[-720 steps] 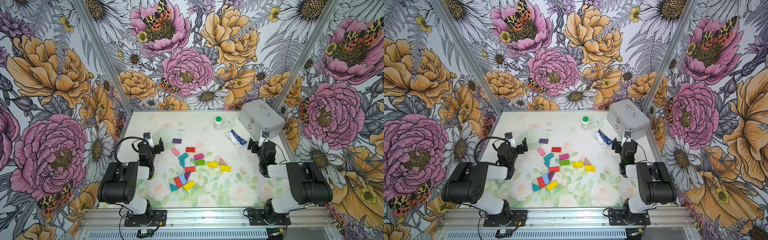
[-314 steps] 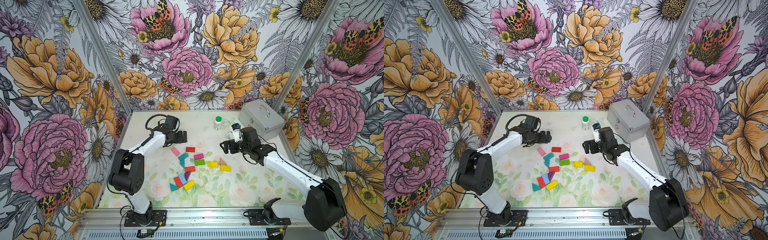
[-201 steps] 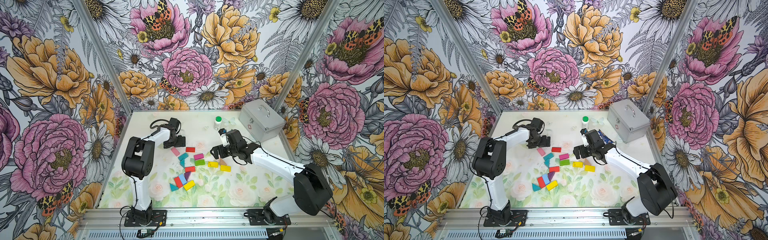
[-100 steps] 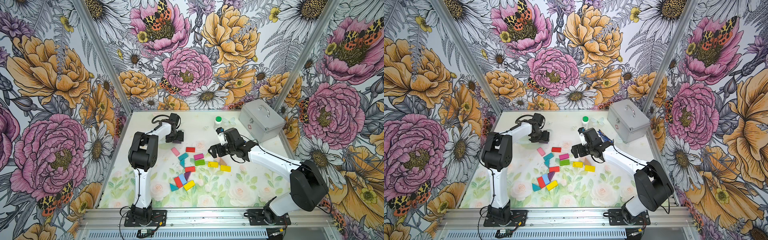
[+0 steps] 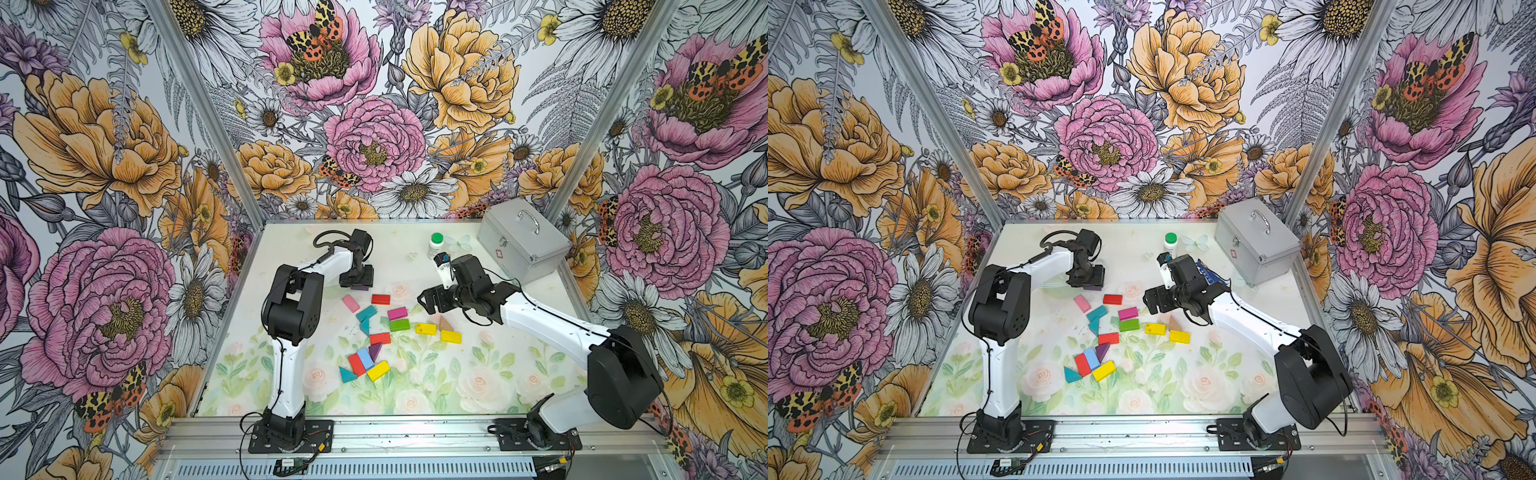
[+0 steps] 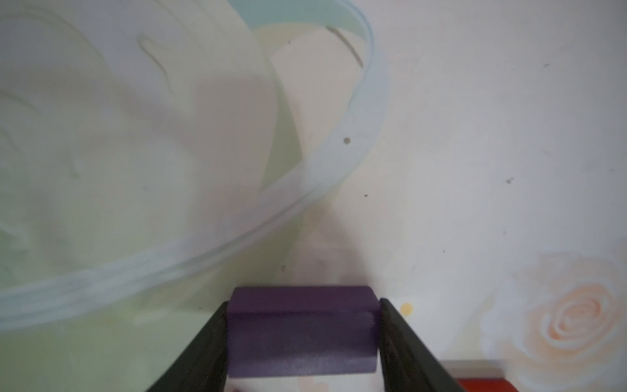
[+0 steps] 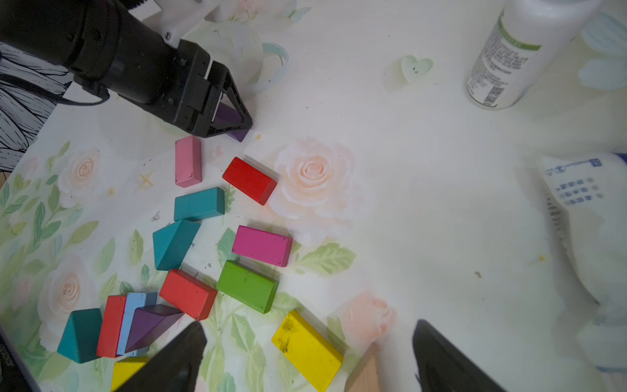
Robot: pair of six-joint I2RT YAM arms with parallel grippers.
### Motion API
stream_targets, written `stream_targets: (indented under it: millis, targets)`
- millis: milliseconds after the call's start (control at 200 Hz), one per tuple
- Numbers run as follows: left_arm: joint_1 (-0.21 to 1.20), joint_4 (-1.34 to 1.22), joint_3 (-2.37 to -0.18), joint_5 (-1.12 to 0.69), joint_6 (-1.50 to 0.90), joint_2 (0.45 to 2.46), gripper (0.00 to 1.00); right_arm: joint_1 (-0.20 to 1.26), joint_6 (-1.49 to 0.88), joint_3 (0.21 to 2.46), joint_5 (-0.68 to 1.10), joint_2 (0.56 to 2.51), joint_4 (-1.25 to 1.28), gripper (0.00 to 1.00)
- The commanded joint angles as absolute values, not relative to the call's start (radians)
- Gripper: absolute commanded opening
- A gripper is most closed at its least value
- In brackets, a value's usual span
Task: Assemble a piece of candy with building blocks
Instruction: Move the building block to the center of the board.
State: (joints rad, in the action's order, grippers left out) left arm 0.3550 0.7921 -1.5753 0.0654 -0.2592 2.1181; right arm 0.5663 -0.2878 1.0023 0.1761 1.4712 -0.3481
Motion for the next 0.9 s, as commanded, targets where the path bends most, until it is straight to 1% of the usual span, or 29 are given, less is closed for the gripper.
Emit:
stream_targets:
  millis: [0,130,185,345,450,480,580,706,851,891]
  targets:
    - [0.381,0.813,-1.552,0.147,-0.33,2.077,0.44,0.569,-0.284,0.996,0.156,1.44,-0.334,0.96]
    - [0.362,0.811,-1.558,0.168,-0.345,2.108,0.45,0.569,-0.291,0.992,0.156,1.44,-0.336,0.96]
    - [0.356,0.811,-1.561,0.165,-0.348,2.11,0.5,0.569,-0.296,0.985,0.153,1.43,-0.337,0.96]
    - [0.348,0.811,-1.564,0.126,-0.343,2.071,0.74,0.569,-0.302,0.974,0.143,1.409,-0.337,0.96]
    - [0.357,0.811,-1.537,0.09,-0.332,2.001,0.95,0.569,-0.305,0.974,0.144,1.401,-0.338,0.96]
    - [0.364,0.811,-1.521,0.083,-0.331,1.975,0.98,0.569,-0.307,0.973,0.143,1.398,-0.339,0.97]
    - [0.398,0.811,-1.453,0.061,-0.347,1.881,0.99,0.569,-0.315,0.964,0.147,1.384,-0.339,0.97]
    - [0.484,0.811,-1.382,0.067,-0.382,1.791,0.99,0.569,-0.329,0.937,0.155,1.359,-0.339,0.98]
    - [0.553,0.802,-1.359,0.102,-0.412,1.81,0.98,0.569,-0.346,0.899,0.155,1.332,-0.34,0.99]
    - [0.564,0.795,-1.362,0.105,-0.416,1.859,0.98,0.569,-0.35,0.889,0.153,1.322,-0.339,0.99]
